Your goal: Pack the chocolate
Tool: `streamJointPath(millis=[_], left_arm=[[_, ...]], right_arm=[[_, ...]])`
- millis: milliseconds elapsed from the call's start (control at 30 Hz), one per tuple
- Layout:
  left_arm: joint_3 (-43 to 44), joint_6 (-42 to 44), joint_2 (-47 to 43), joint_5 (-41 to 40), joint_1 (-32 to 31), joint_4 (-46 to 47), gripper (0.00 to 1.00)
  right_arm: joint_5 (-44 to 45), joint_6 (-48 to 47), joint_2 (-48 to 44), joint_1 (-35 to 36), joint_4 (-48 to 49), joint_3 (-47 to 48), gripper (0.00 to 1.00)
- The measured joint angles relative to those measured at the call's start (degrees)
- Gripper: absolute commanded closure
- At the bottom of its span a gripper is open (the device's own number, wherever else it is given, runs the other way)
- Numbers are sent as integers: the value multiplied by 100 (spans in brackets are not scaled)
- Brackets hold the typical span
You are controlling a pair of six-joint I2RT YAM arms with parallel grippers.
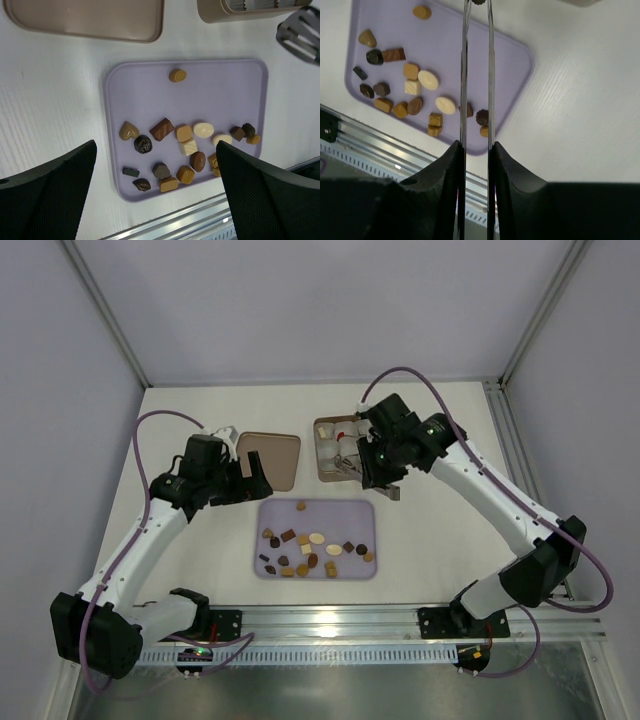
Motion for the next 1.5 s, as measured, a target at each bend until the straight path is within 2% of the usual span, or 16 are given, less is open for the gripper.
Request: streamJointPath(millis=[333,700,1067,1200,1500], left_arm=[[0,0,0,48,0,2,0],[0,2,0,66,0,0,0],[0,2,0,68,0,2,0],[0,2,0,68,0,2,0],[0,2,0,68,0,2,0]], right_arm=[[48,-186,1296,-1036,533,1126,68],[428,-195,2557,-1593,887,1921,69],[584,-192,2778,-1641,966,1998,67],[590,-188,2778,-1641,964,1996,62],[599,-190,2778,-1641,964,1974,62]])
